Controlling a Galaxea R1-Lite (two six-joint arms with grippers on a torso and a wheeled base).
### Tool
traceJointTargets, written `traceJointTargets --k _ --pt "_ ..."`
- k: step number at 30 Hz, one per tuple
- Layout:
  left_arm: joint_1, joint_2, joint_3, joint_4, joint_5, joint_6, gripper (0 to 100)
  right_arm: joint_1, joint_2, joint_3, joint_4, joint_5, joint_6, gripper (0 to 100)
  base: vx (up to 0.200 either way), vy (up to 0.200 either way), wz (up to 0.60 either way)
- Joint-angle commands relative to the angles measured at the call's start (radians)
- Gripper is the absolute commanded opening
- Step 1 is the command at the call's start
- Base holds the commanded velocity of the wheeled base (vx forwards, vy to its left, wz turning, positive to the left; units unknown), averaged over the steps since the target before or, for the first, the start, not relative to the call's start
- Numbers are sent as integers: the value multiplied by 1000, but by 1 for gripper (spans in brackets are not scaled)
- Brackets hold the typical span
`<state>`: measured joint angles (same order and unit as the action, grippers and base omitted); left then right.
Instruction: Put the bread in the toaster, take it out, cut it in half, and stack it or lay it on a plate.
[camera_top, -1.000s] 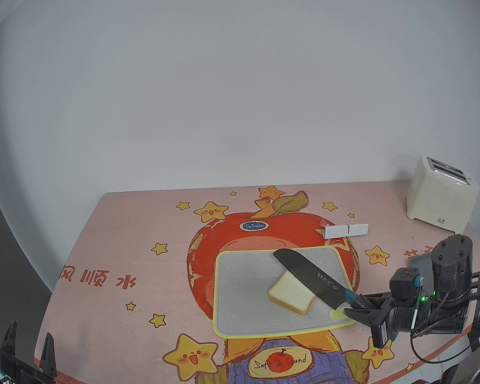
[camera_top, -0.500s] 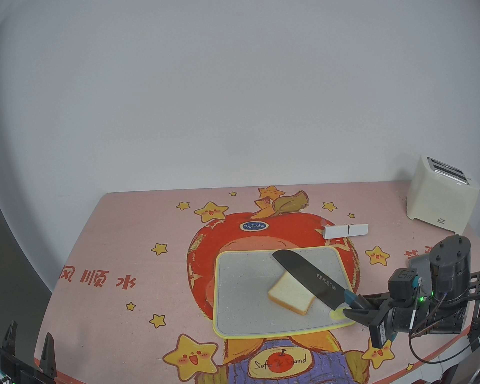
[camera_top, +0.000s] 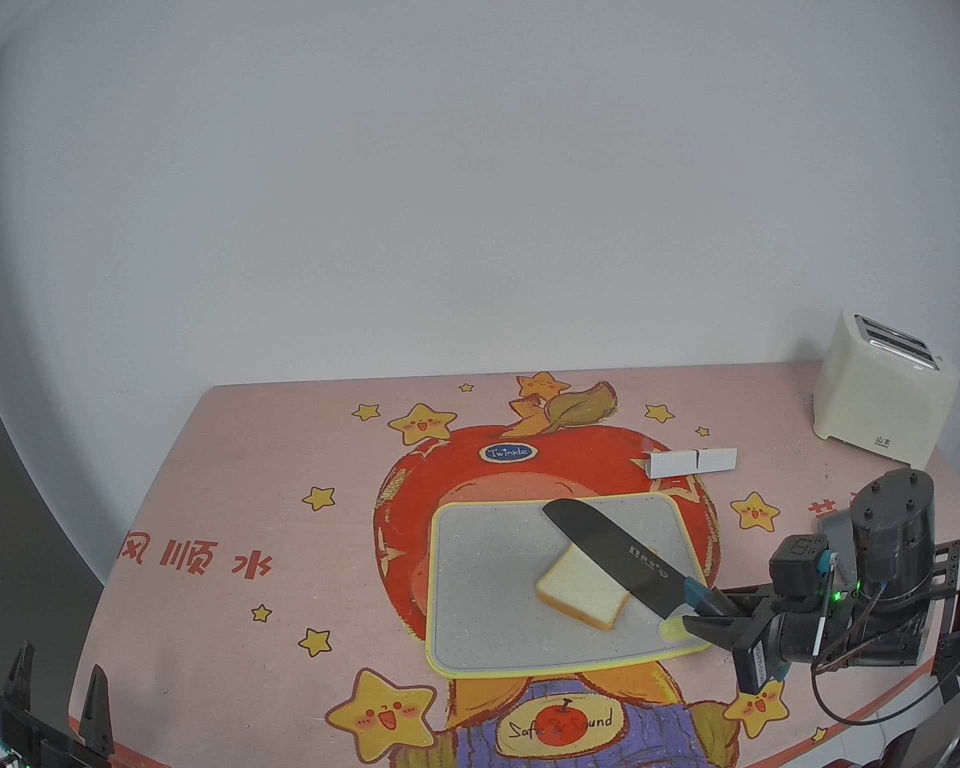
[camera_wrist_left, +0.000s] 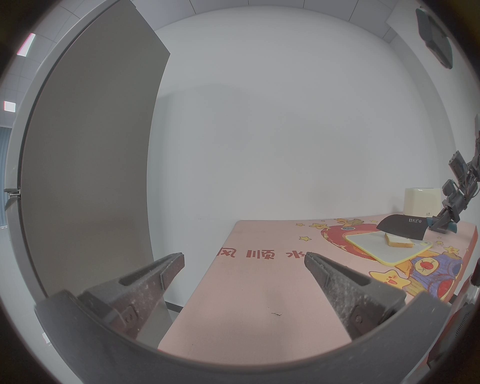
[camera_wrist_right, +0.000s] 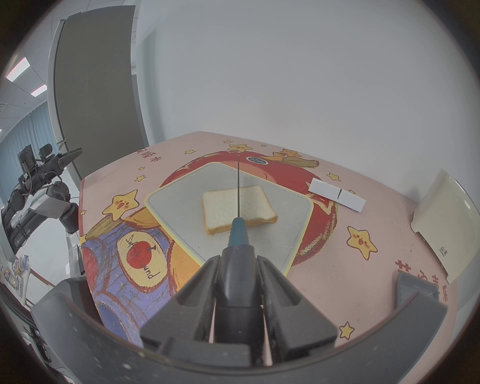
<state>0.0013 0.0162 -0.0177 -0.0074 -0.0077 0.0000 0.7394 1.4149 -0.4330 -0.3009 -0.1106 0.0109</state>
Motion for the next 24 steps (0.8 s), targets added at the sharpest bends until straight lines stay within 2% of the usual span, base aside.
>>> traceJointTargets --k 1,9,24 --pt "0 -7 18 0 0 0 100 2 3 -1 -1 0 0 0 0 0 0" --pt "0 -7 18 0 2 0 100 2 32 11 -90 -1 0 0 0 0 0" --pt "-1 -10 18 -12 0 -2 100 0 49 20 -92 -3 -2 0 0 0 0"
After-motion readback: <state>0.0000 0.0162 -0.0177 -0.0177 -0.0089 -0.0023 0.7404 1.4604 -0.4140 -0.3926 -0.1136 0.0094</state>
